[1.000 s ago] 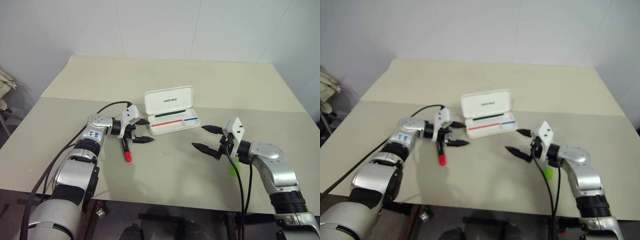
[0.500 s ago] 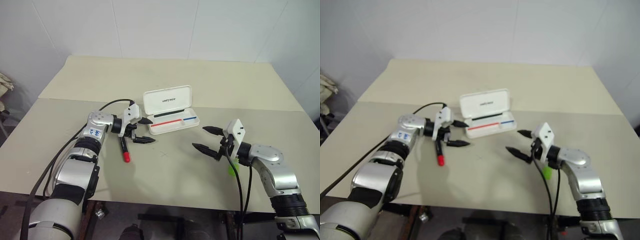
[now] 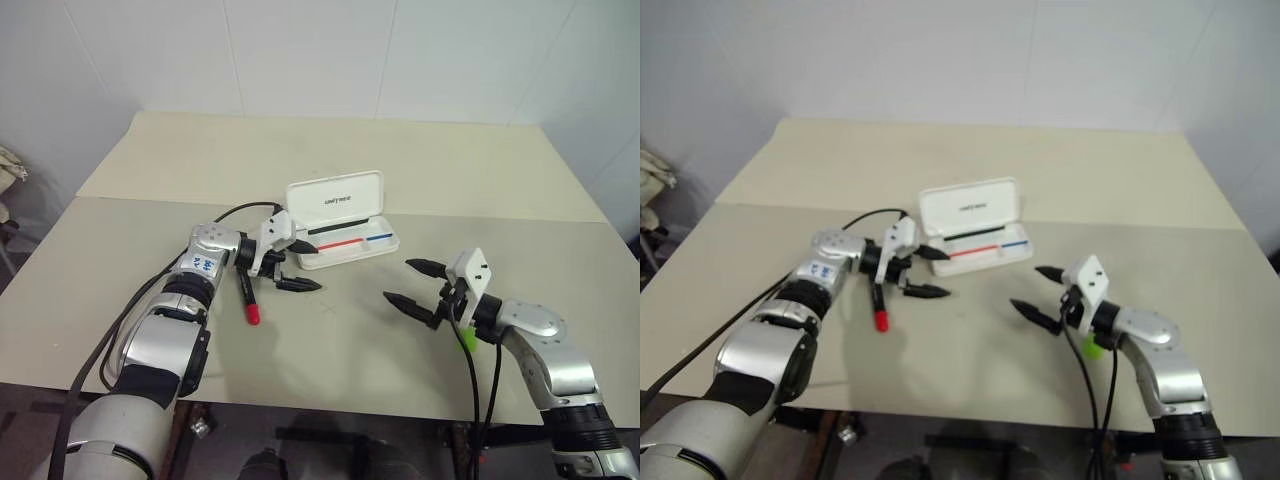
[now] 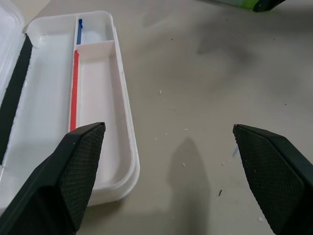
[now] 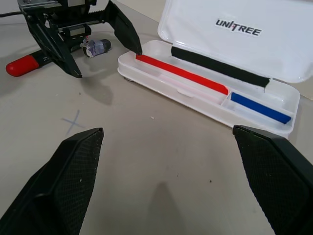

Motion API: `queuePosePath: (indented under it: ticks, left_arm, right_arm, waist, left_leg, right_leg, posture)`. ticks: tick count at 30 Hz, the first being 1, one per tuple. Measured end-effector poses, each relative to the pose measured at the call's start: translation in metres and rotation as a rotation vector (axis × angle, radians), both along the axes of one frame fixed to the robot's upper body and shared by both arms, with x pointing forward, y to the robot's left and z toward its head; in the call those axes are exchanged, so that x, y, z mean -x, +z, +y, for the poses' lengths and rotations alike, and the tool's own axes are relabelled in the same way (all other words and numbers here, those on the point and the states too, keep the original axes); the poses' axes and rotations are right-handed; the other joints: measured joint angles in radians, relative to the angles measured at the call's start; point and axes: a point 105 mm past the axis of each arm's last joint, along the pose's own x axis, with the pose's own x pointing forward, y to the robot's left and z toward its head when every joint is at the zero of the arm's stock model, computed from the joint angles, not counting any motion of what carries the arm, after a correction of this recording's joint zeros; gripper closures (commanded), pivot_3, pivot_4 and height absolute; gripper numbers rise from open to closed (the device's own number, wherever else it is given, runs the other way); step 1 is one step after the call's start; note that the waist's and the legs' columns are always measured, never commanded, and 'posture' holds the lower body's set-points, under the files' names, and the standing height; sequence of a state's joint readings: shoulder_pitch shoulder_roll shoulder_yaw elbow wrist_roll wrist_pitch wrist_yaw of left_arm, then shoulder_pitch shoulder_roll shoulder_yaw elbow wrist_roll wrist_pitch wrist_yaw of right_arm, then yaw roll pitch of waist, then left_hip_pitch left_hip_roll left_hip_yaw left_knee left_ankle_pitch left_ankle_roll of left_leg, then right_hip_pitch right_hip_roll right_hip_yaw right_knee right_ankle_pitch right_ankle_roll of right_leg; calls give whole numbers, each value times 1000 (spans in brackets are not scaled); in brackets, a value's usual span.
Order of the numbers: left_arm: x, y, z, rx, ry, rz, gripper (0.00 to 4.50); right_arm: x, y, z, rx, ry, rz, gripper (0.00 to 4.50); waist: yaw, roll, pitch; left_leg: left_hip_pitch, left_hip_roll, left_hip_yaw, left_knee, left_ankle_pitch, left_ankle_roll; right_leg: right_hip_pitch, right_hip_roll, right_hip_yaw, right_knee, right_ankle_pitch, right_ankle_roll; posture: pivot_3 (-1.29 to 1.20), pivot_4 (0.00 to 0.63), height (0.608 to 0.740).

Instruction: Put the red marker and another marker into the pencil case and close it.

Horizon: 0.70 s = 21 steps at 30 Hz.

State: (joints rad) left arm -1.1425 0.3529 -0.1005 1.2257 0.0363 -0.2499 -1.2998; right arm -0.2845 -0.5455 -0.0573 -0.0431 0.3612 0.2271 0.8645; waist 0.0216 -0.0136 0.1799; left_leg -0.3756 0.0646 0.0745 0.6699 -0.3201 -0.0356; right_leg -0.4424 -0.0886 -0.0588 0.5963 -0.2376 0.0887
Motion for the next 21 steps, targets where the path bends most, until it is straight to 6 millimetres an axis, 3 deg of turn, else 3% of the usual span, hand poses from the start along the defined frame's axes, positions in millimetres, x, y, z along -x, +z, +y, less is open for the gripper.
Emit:
queuePosePath:
  ticks: [21]
  left_arm:
    - [-3,-11,-14,-49,26,57,45]
  right_arm:
    - [0,1,-5,-9,-29,-7,0]
  waist:
    - [1,0,0]
  left_leg:
    - [0,0,0,10,-3,4]
  right_leg:
    - [0,0,2,8,0,0]
  posture:
    - [0,150,740]
